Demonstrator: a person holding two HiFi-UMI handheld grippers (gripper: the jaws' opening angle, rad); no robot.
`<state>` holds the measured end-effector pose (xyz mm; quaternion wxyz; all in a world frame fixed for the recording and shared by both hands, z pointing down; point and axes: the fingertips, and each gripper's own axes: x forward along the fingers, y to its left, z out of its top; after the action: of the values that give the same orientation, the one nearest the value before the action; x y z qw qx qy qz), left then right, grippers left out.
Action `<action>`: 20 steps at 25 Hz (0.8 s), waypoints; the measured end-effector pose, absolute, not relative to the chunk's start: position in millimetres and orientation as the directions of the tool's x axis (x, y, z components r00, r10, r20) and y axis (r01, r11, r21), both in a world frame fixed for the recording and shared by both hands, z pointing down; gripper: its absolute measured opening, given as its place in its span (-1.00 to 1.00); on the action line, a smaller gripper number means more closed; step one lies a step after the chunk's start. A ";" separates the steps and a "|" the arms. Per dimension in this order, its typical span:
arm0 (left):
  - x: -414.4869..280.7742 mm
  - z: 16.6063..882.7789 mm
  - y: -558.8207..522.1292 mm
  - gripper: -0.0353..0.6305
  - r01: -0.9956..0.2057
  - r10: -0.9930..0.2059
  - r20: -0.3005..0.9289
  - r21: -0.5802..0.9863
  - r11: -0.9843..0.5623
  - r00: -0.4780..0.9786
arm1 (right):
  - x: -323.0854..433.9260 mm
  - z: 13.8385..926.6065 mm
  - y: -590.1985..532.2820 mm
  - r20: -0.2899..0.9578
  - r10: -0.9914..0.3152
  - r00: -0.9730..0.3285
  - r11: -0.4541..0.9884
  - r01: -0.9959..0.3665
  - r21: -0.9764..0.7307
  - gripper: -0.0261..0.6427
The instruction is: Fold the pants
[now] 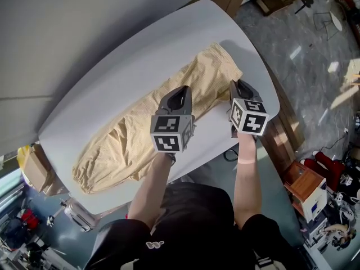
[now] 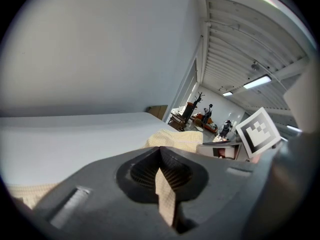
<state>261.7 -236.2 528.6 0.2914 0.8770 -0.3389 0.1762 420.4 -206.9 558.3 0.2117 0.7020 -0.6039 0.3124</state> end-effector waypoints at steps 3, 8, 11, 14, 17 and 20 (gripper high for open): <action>247.3 516.8 -232.1 -0.88 -0.709 -0.520 0.489 0.393 -0.585 0.700 | 405.2 534.2 -209.2 0.662 -0.745 0.081 -0.140 -0.989 -0.037 -0.75; 214.4 497.7 -221.8 -0.88 -0.729 -0.563 0.465 0.388 -0.564 0.683 | 364.8 503.9 -214.7 0.629 -0.777 0.032 -0.062 -0.998 -0.025 -0.75; 189.0 482.4 -217.5 -0.88 -0.752 -0.604 0.449 0.379 -0.539 0.659 | 342.1 486.9 -216.1 0.610 -0.793 0.000 -0.017 -1.000 -0.022 -0.75; 156.8 470.8 -213.0 -0.88 -0.778 -0.645 0.436 0.373 -0.505 0.627 | 310.7 473.8 -218.2 0.593 -0.804 -0.043 0.039 -0.999 -0.019 -0.75; 120.0 462.4 -206.8 -0.88 -0.806 -0.685 0.427 0.369 -0.463 0.590 | 274.1 468.5 -218.8 0.586 -0.805 -0.087 0.100 -0.995 -0.010 -0.75; 73.5 459.5 -199.4 -0.88 -0.838 -0.730 0.424 0.368 -0.403 0.537 | 227.1 465.8 -219.4 0.583 -0.800 -0.143 0.177 -0.984 0.002 -0.75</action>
<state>73.5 -199.4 459.5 0.2769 0.8317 -0.4712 0.0979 227.1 -219.4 465.8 0.2356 0.6108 -0.7302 0.1955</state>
